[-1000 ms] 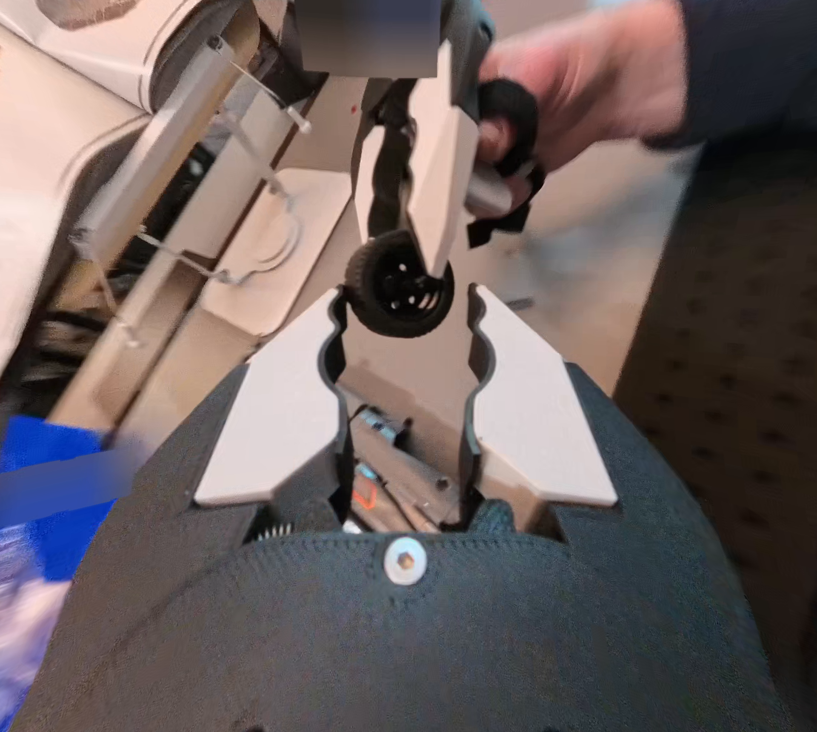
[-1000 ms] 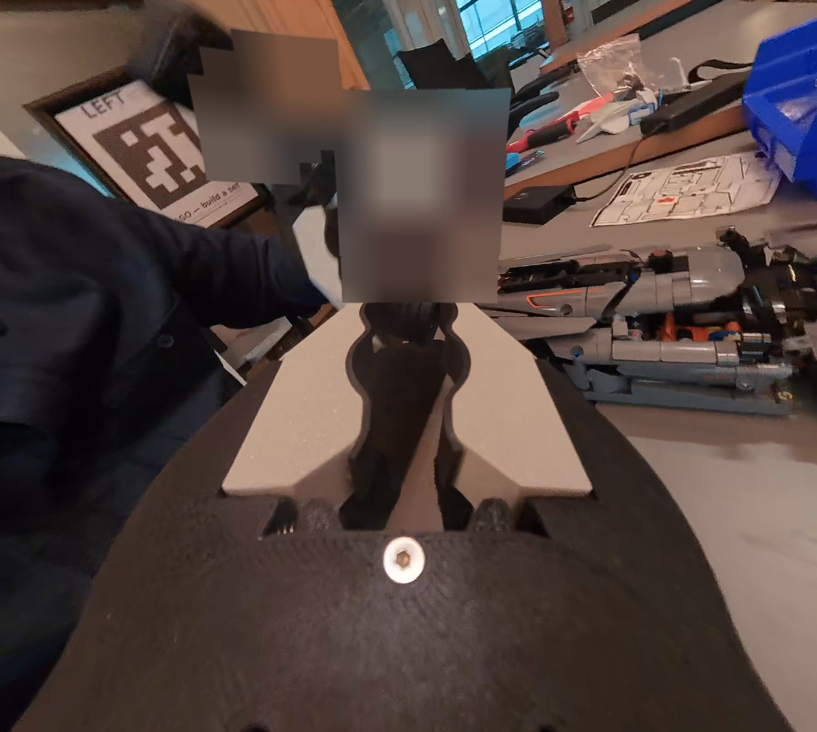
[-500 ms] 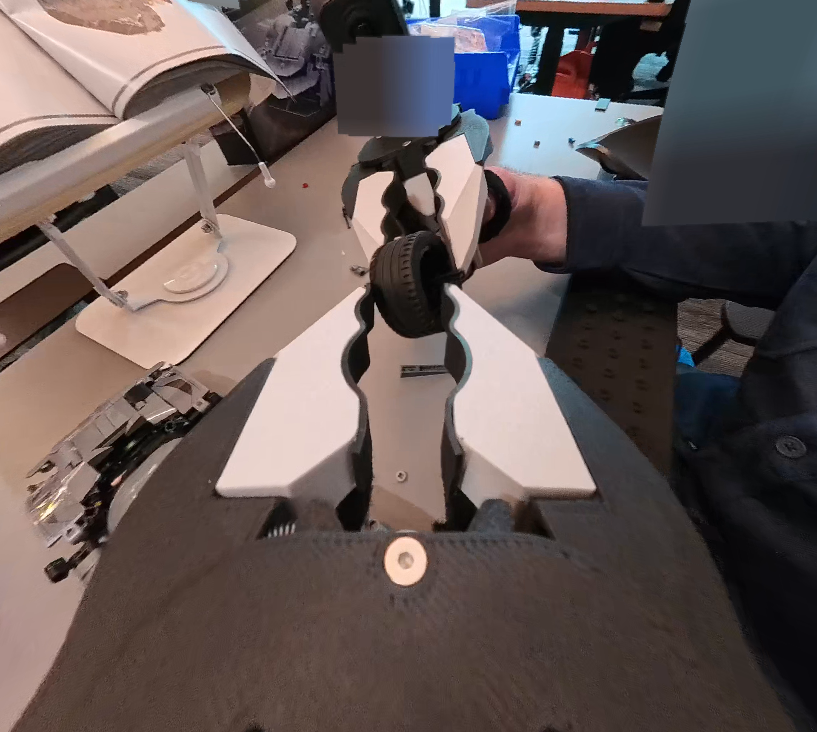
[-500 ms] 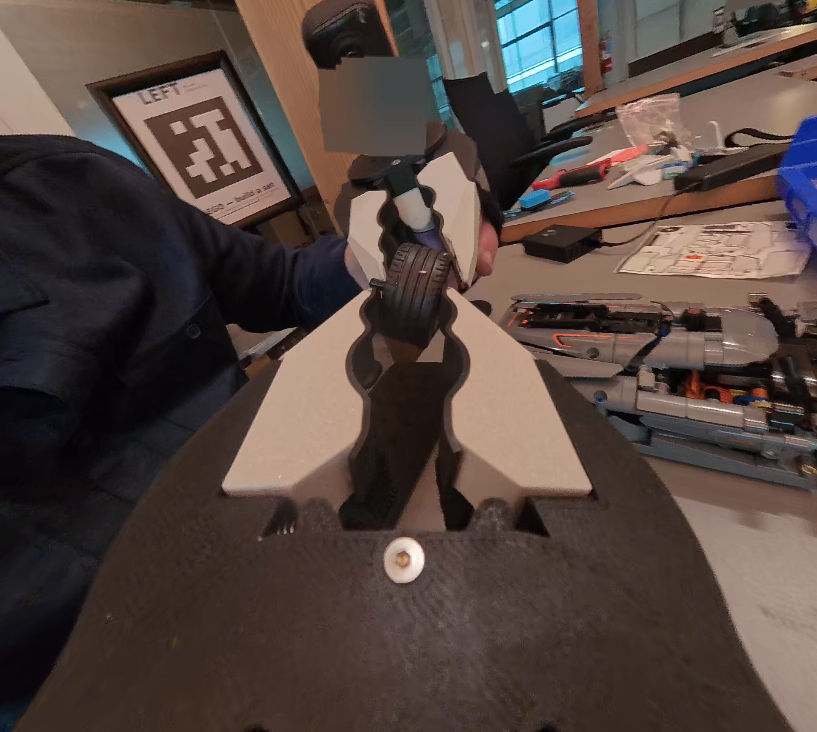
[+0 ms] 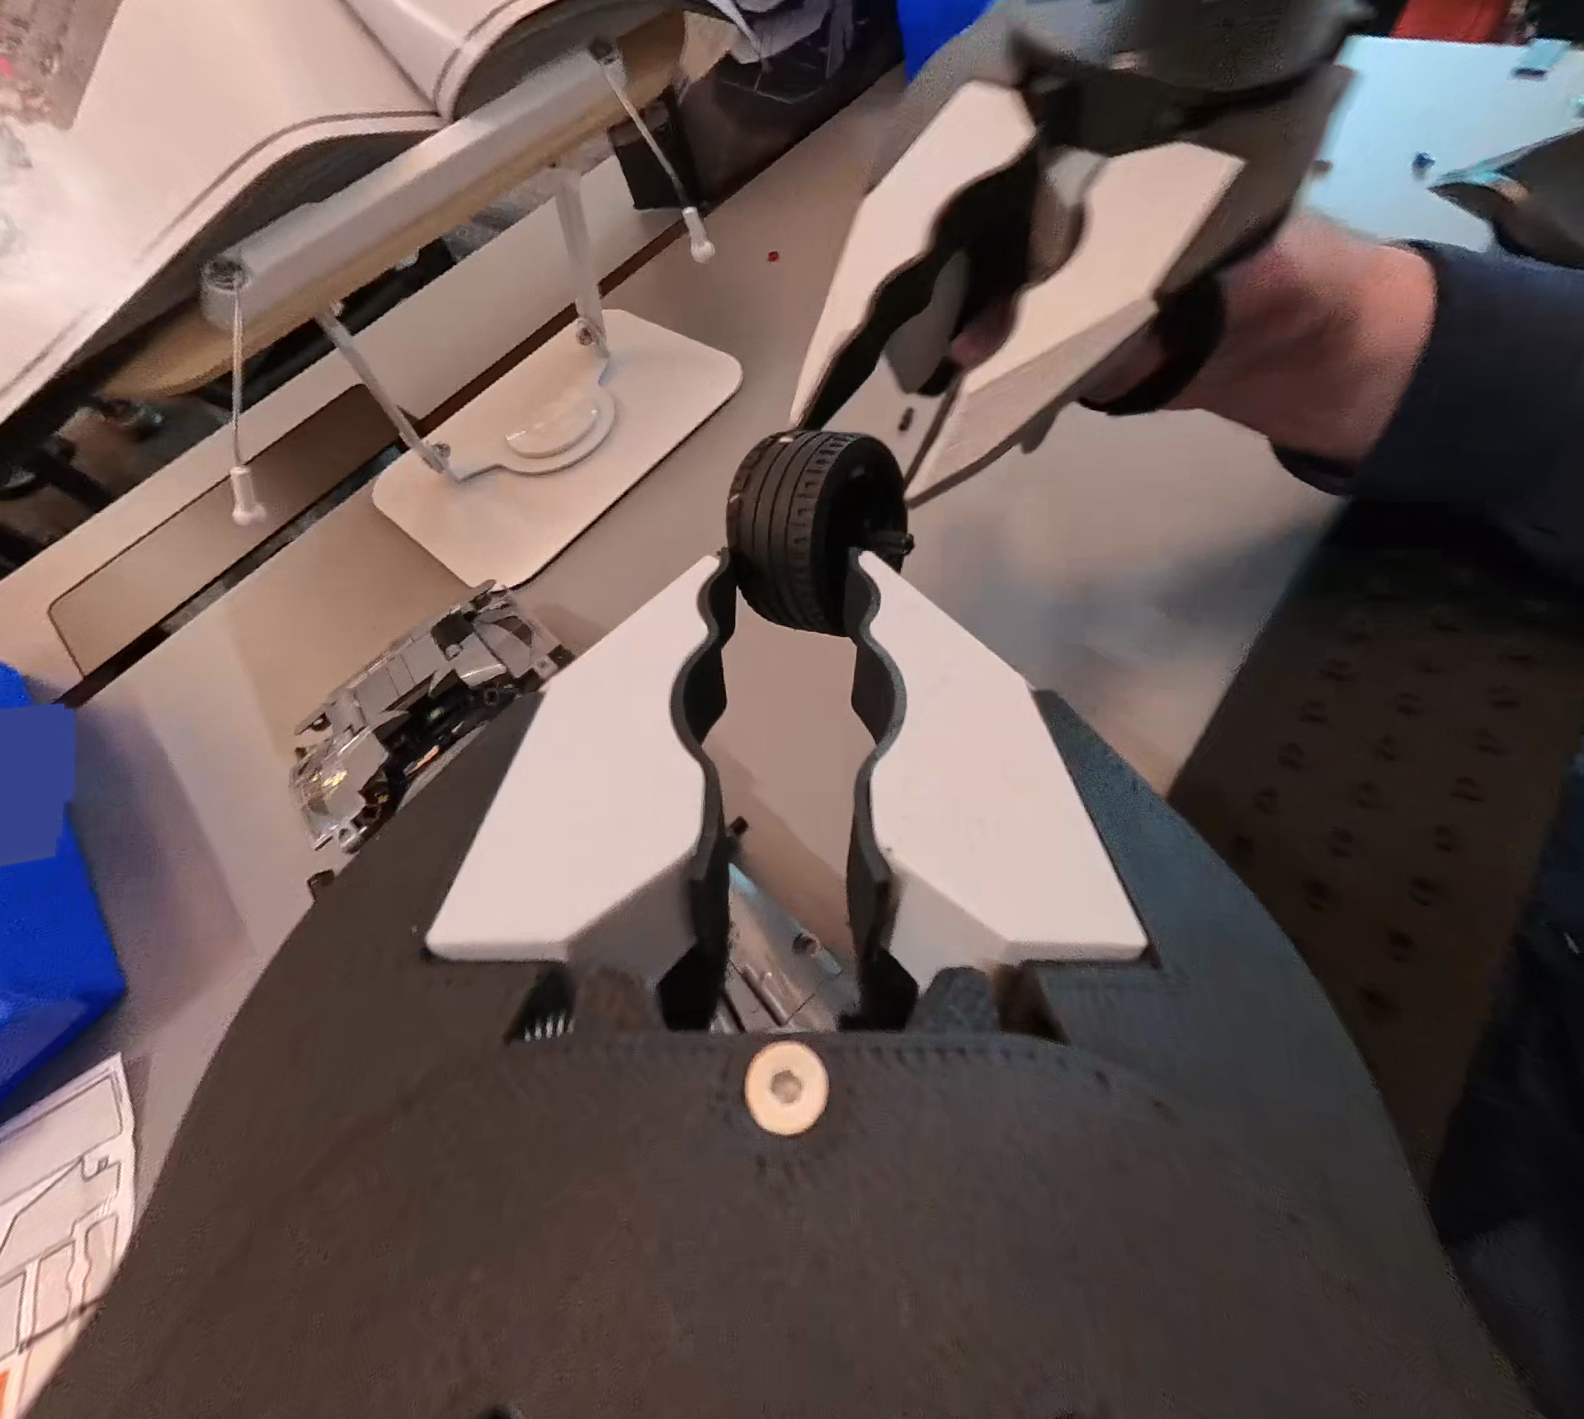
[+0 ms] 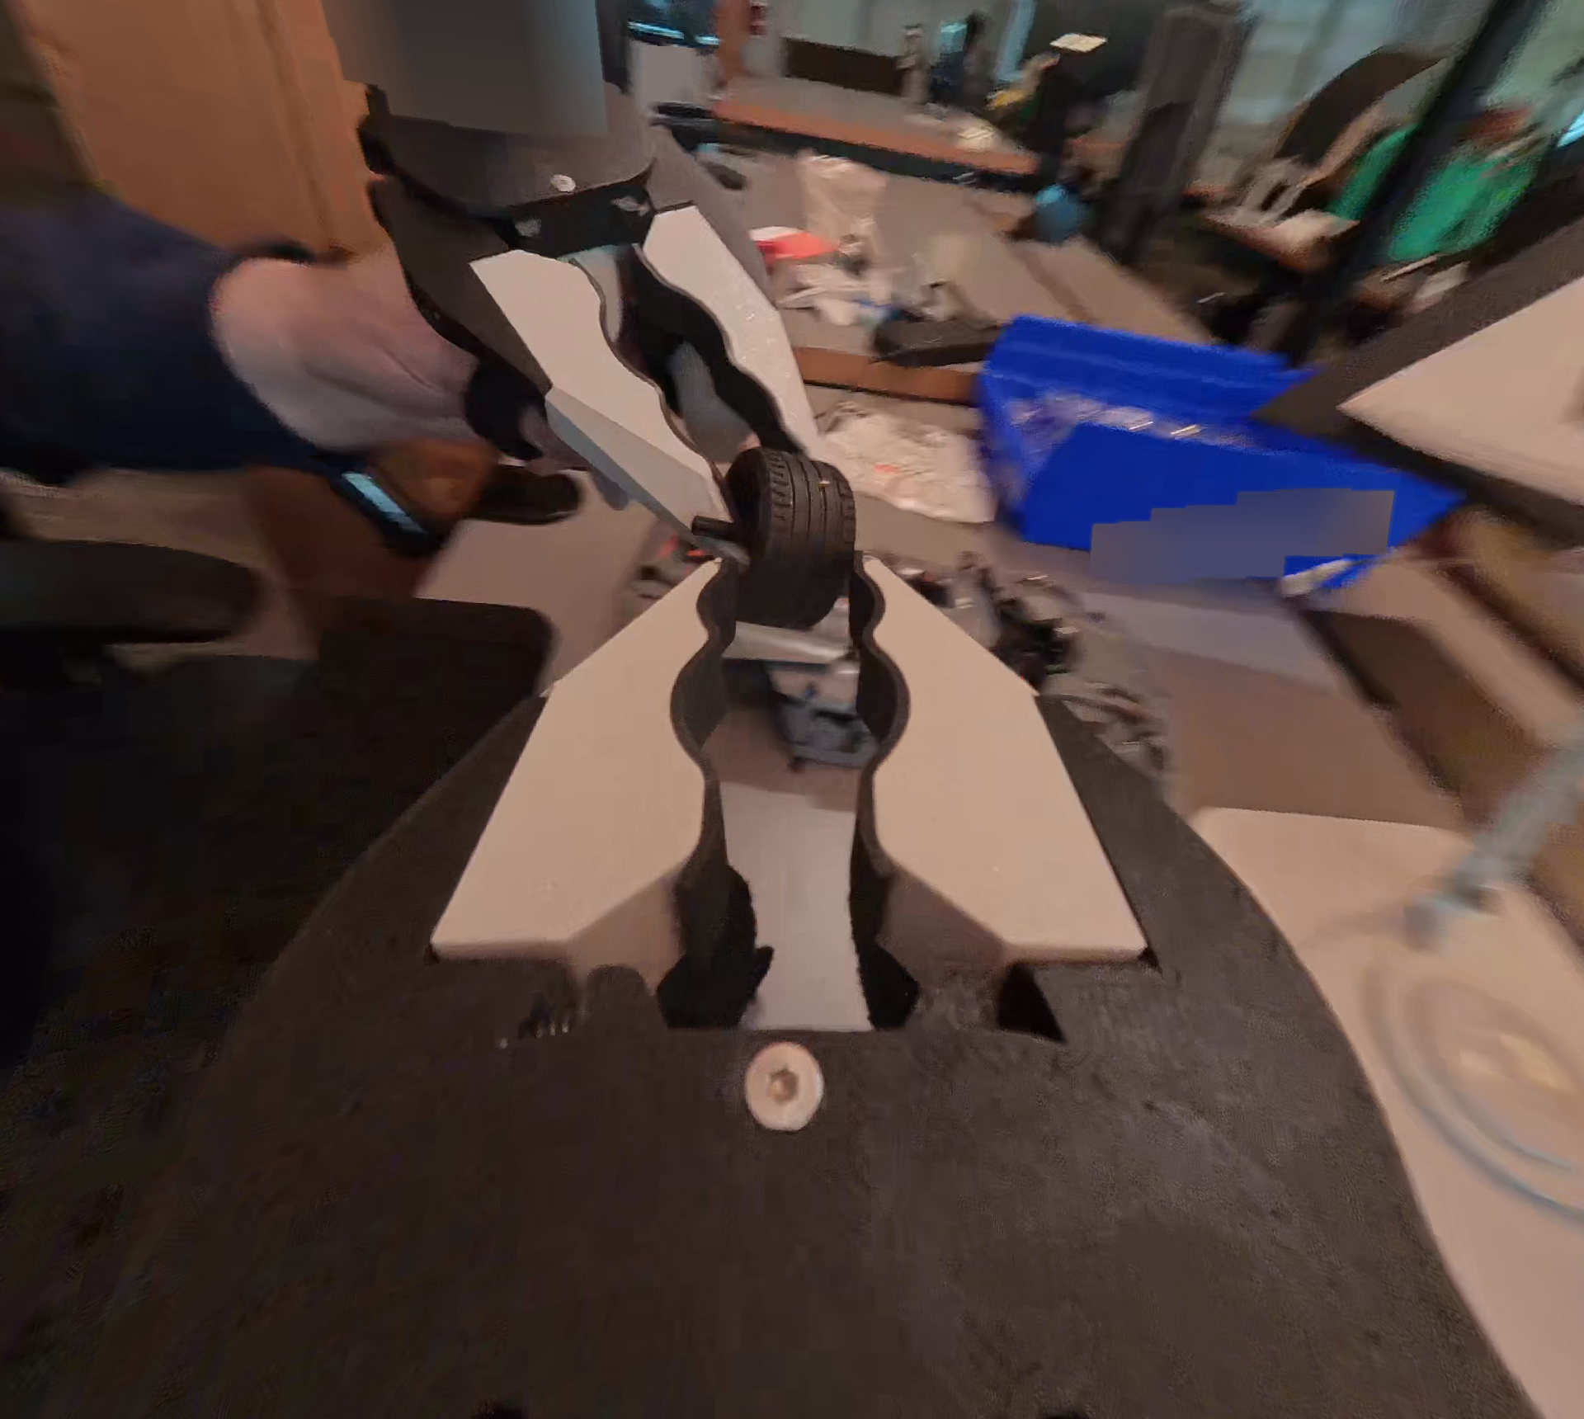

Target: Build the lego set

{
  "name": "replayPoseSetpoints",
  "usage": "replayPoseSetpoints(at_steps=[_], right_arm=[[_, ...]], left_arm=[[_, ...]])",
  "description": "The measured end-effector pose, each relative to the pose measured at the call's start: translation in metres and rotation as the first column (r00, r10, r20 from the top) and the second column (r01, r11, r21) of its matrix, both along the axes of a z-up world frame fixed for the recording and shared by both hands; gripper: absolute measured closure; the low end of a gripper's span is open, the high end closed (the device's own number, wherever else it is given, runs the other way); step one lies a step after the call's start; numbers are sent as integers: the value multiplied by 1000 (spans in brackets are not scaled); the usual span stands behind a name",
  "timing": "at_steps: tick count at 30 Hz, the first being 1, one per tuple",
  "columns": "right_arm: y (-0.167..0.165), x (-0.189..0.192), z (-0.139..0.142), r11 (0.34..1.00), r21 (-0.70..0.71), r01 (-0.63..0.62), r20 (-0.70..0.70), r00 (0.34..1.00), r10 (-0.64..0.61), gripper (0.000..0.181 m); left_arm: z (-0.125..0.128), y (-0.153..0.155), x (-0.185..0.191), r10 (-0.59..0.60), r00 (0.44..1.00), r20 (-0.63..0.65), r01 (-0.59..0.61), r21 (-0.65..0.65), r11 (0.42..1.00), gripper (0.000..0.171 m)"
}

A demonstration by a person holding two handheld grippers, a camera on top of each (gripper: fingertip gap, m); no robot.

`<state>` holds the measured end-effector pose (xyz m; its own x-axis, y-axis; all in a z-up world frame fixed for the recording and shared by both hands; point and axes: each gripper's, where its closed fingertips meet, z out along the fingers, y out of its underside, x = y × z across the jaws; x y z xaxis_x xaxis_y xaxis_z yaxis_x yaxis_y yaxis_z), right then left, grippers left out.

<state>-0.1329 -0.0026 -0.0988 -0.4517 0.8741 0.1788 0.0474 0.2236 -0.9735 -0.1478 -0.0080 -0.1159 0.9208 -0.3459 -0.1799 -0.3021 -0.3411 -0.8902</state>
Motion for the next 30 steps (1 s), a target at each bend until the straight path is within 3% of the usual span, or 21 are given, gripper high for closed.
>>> replayPoseSetpoints(at_steps=[3,8,13,17,19,22,23,27,30], right_arm=[[-3,6,11,996,78,37,-73,997,-31,164],[-12,-7,-7,947,298,122,-70,992,-106,167],[-6,-11,-11,925,339,173,-78,985,-156,174],[1,-5,3,979,157,133,-71,990,-123,165],[13,-3,7,992,27,126,-50,991,-125,148],[13,-9,-5,988,-147,44,66,997,-35,106],[7,-8,-6,985,-175,5,74,997,8,107],[2,-6,-7,978,-202,-46,69,996,61,143],[1,-3,-2,965,-250,-79,54,994,95,144]], left_arm=[[-1,3,-13,58,996,69,-57,-13,998,150],[-6,9,-17,104,989,103,-99,-47,994,150],[-9,14,-12,115,989,90,-109,-68,992,150],[-7,16,-11,110,991,77,-105,-54,993,150],[-3,16,-7,68,996,63,-66,-25,997,150],[2,17,-2,41,998,58,-41,4,999,150],[2,17,1,24,999,48,-24,8,1000,150],[4,19,9,-7,1000,23,6,35,999,150],[8,19,11,-17,1000,22,15,45,999,150]])
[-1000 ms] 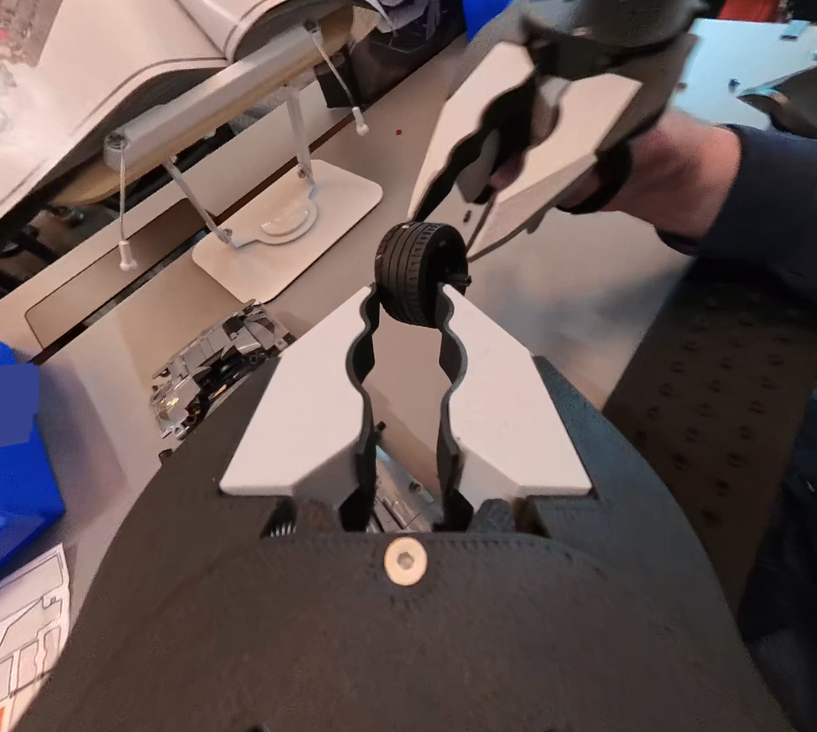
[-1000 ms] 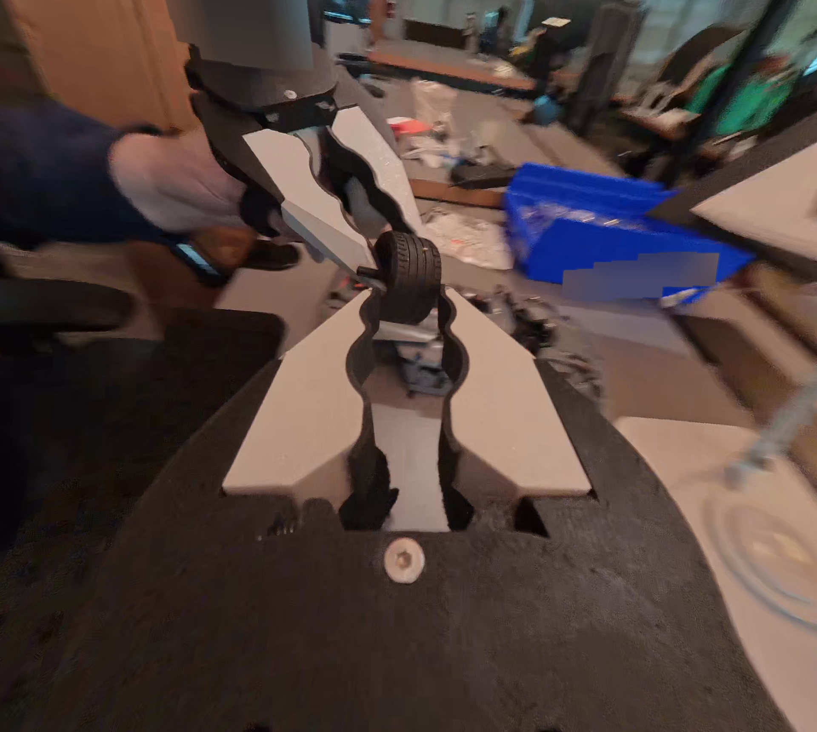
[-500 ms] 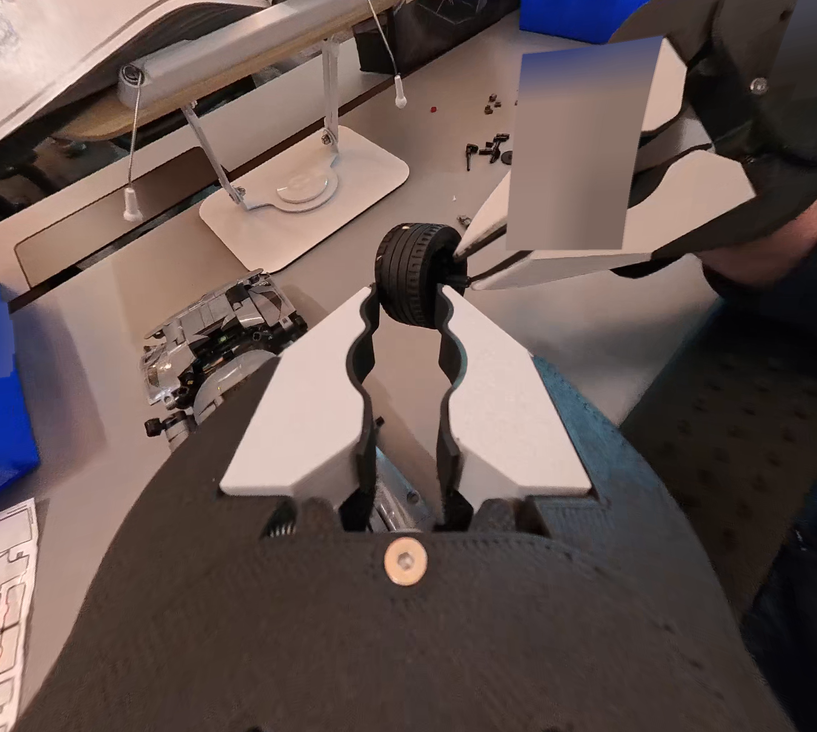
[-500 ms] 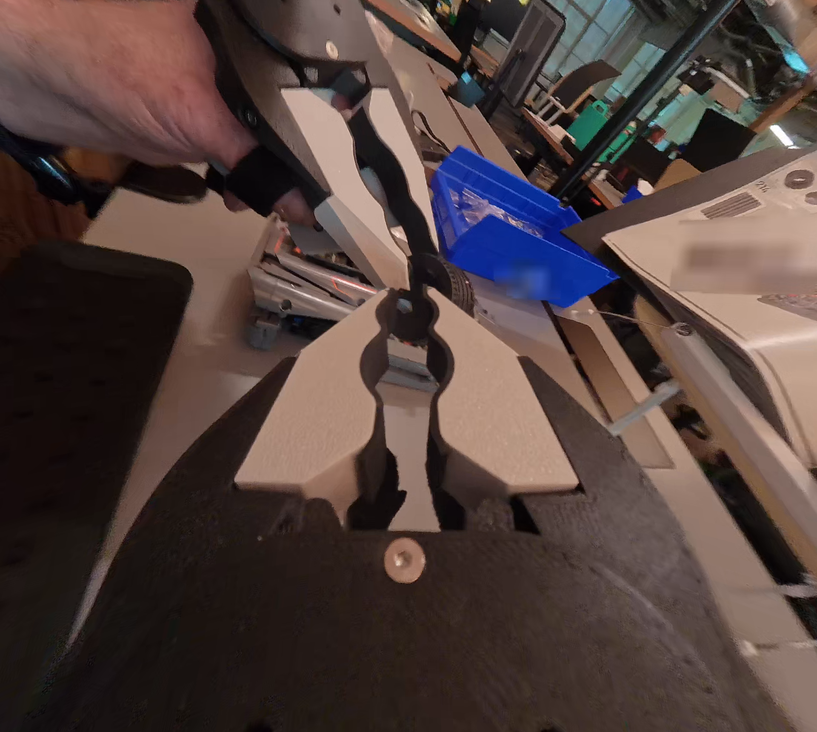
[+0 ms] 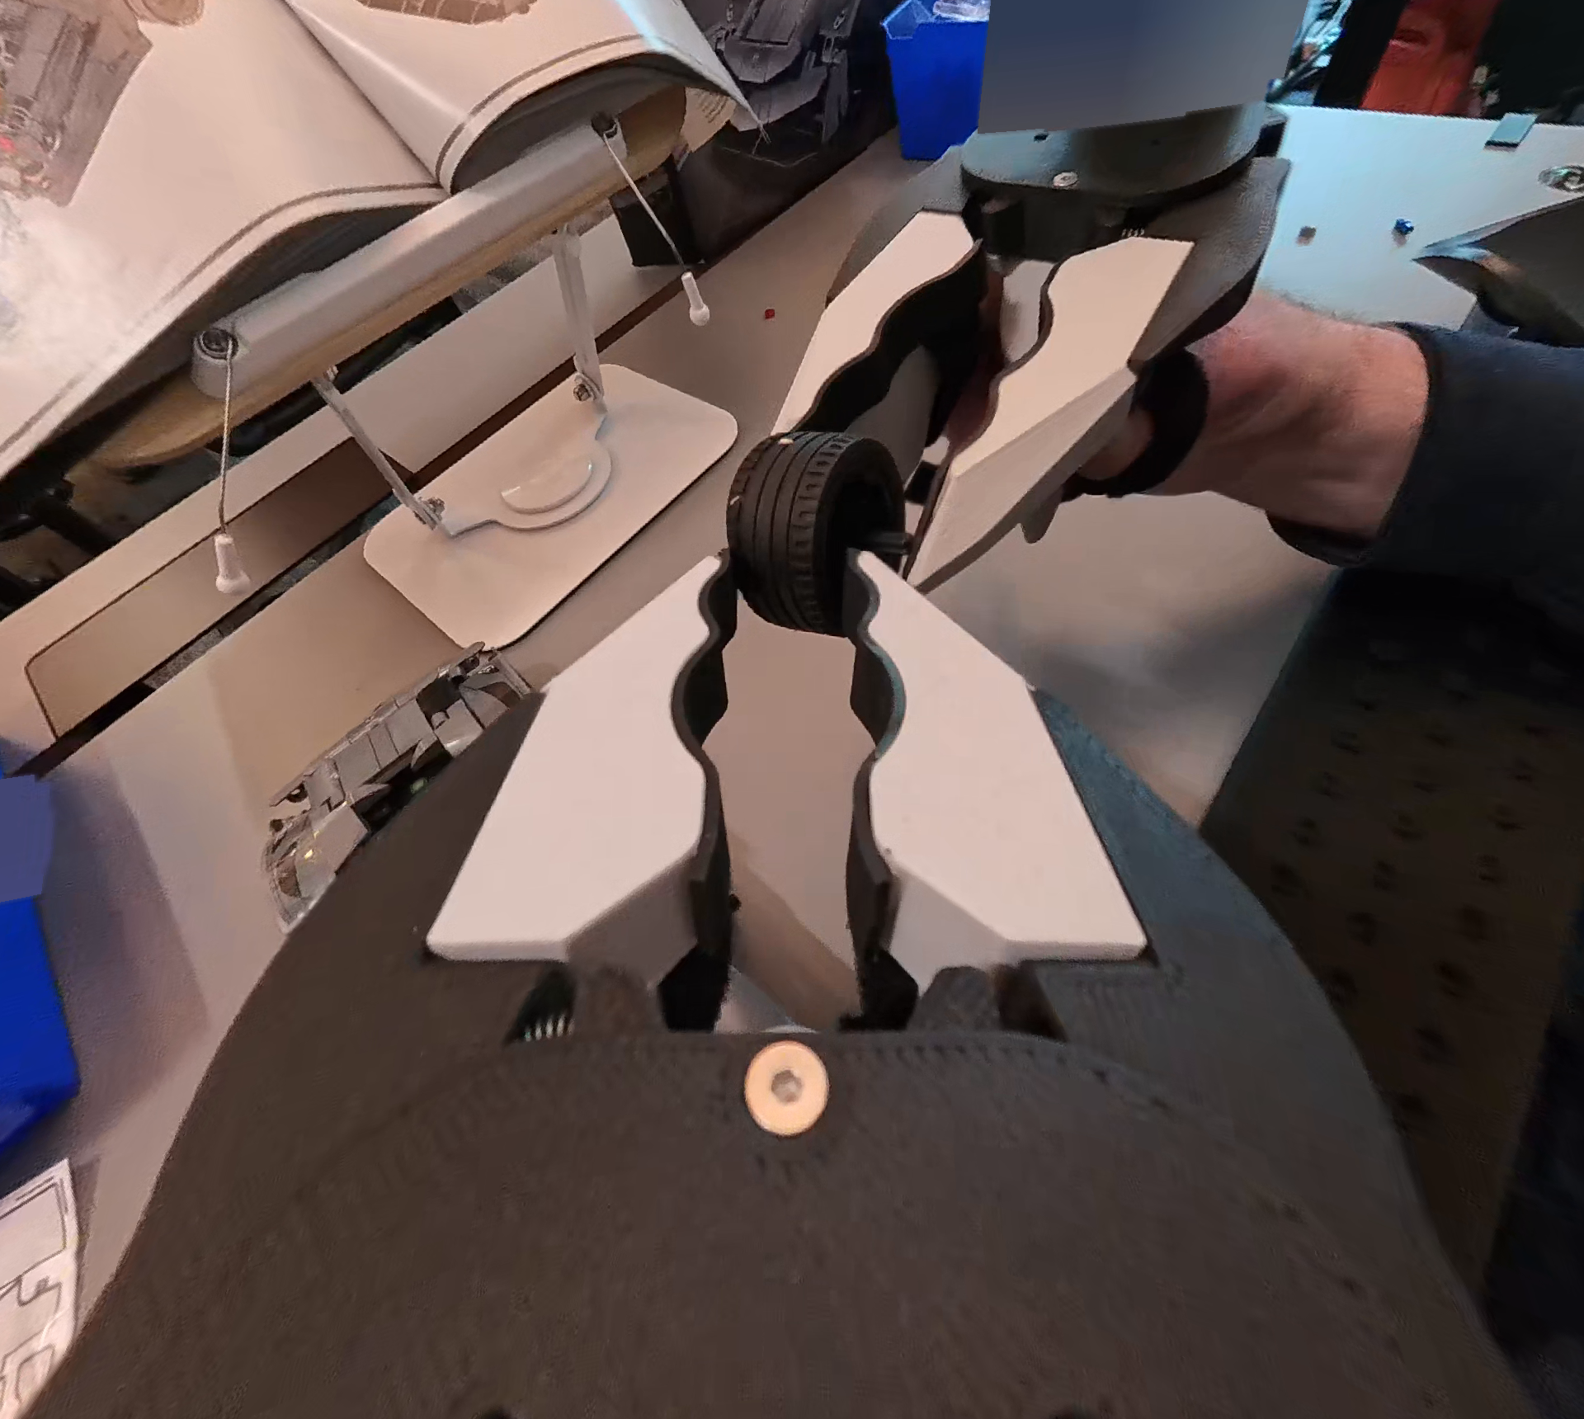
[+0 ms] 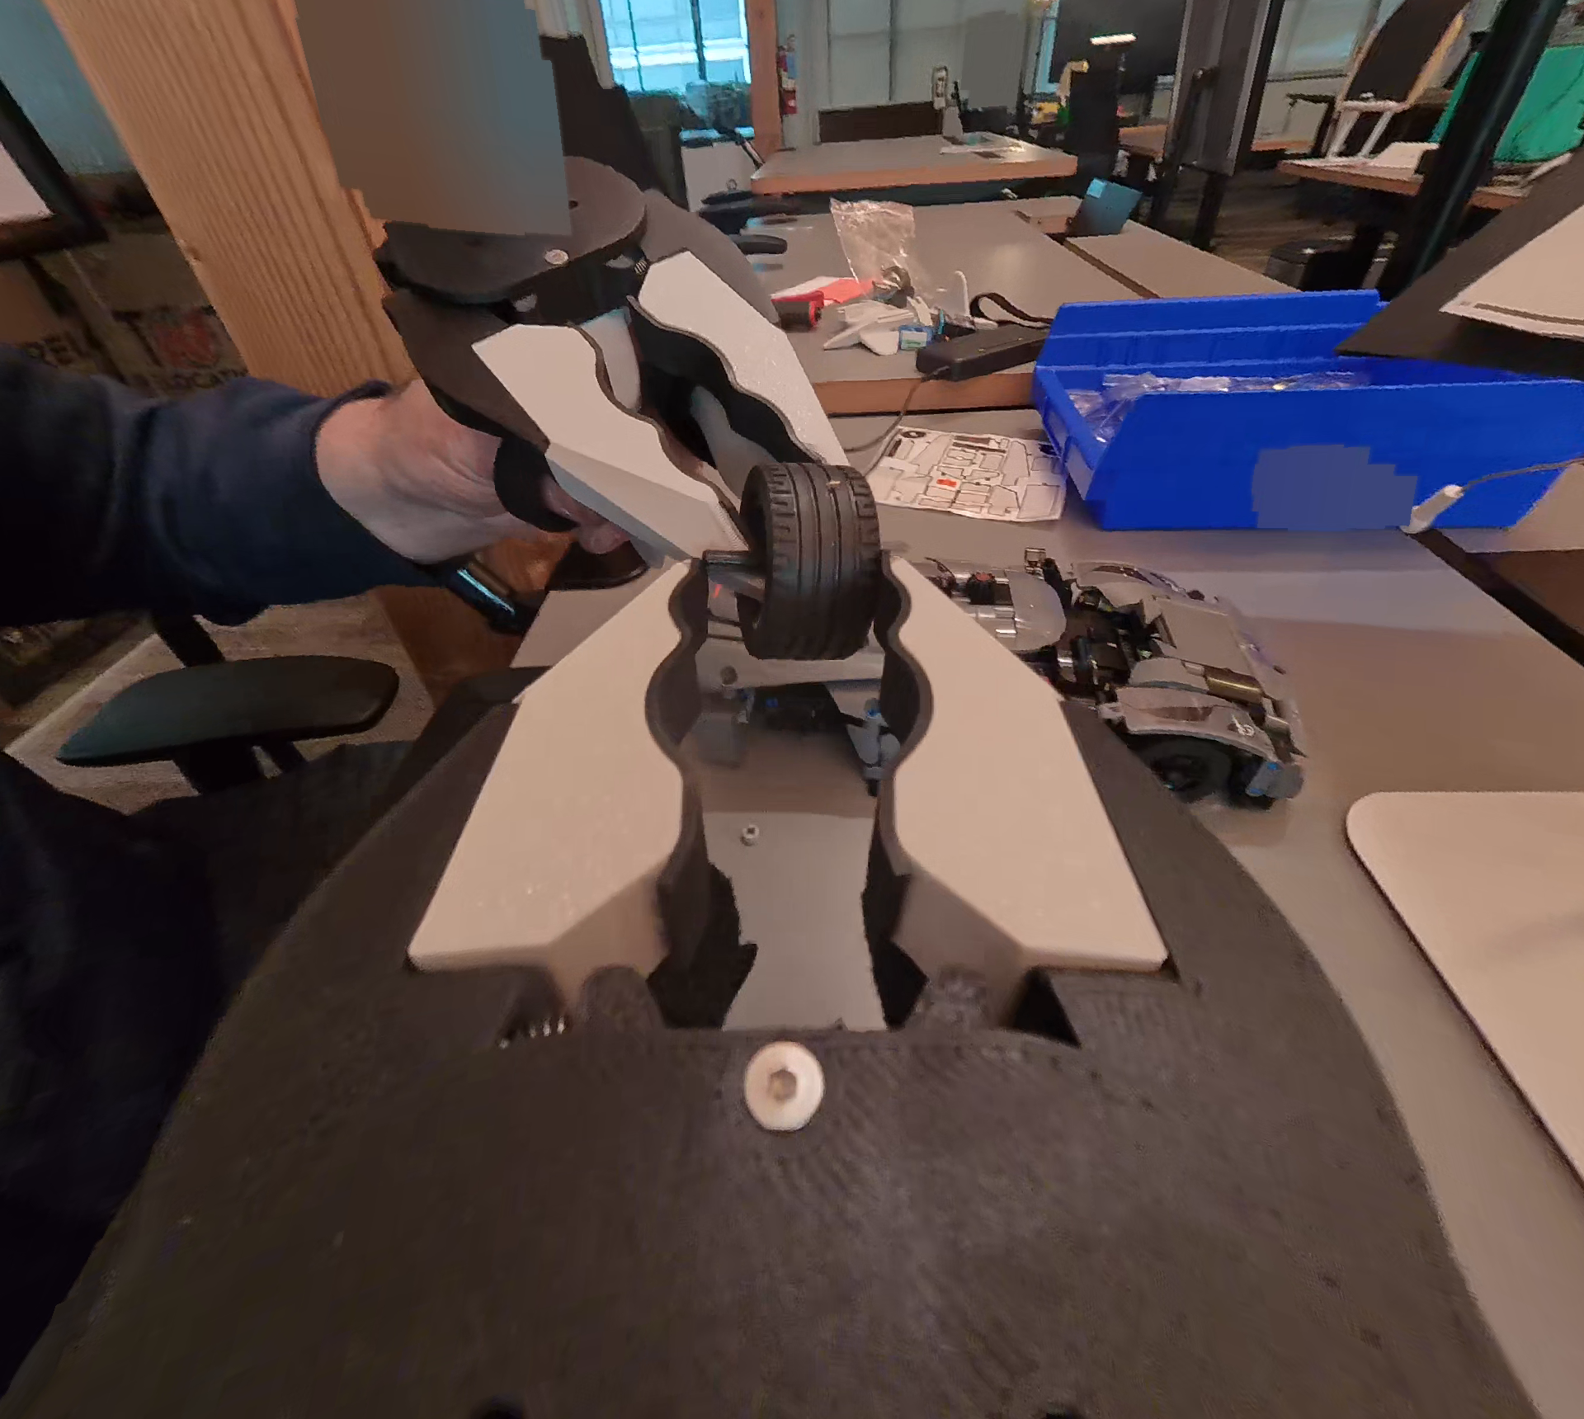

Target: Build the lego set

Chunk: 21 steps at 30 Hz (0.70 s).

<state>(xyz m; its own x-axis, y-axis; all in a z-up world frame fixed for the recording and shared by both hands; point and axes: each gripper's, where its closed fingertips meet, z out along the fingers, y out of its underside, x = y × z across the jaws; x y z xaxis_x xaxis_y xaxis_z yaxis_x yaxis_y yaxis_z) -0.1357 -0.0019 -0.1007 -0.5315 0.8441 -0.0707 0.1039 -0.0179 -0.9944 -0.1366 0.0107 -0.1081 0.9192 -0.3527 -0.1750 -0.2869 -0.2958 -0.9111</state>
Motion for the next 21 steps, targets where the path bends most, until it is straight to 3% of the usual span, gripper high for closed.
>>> replayPoseSetpoints(at_steps=[4,21], right_arm=[[-1,4,6,997,-63,-38,-9,999,37,145],[3,4,3,1000,-6,18,6,1000,-18,155]], left_arm=[[5,0,3,11,997,-75,-9,23,1000,150],[8,0,4,47,987,-152,-40,49,998,155]])
